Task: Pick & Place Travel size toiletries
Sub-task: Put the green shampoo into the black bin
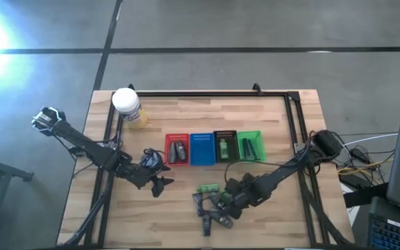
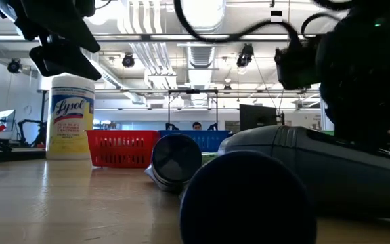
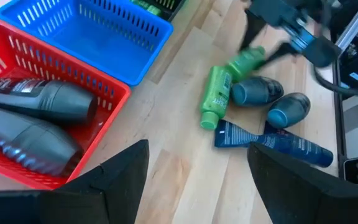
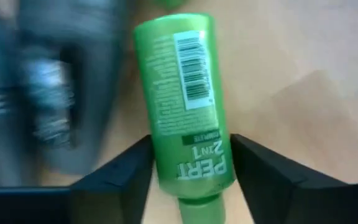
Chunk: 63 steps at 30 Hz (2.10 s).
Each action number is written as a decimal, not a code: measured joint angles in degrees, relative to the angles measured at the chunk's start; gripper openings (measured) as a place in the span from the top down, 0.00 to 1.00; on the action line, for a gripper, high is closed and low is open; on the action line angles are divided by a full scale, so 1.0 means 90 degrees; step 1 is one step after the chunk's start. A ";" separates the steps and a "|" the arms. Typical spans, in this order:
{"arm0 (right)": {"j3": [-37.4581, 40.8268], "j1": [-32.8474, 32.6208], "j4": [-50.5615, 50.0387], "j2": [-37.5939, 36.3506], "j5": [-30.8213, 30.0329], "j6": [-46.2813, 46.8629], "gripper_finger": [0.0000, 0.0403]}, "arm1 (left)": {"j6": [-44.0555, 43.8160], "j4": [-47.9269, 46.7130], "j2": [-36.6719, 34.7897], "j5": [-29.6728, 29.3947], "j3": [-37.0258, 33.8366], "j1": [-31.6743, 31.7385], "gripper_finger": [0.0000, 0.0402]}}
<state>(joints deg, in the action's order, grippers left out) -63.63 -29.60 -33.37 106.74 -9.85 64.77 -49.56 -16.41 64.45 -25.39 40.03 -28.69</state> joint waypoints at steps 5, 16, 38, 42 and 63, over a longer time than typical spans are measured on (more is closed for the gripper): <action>0.0027 0.0095 -0.0413 -0.0501 -0.0013 0.0157 0.69 | 0.0044 -0.0014 0.0000 0.0000 -0.0002 0.0005 0.31; 0.0468 0.2026 -0.0772 -0.2421 -0.1080 0.1790 0.65 | 0.0158 0.0015 0.0000 -0.0182 0.0000 0.0116 0.31; 0.0687 0.2504 -0.0161 -0.2356 -0.0396 -0.0089 0.25 | 0.2540 0.1810 0.1224 0.0901 0.0109 0.0226 0.31; 0.0569 0.1764 -0.0719 -0.2428 -0.0421 -0.0097 0.20 | 0.3238 0.1983 0.2252 0.1002 0.0690 0.0294 0.31; 0.0546 -0.0349 -0.1817 -0.2446 -0.1600 0.2581 0.25 | 0.3155 0.0341 0.5413 0.1166 0.3395 0.0947 0.31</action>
<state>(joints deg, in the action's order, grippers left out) -58.72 -32.74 -49.73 84.73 -24.25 88.00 -21.17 -13.34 113.17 -14.90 70.59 -20.16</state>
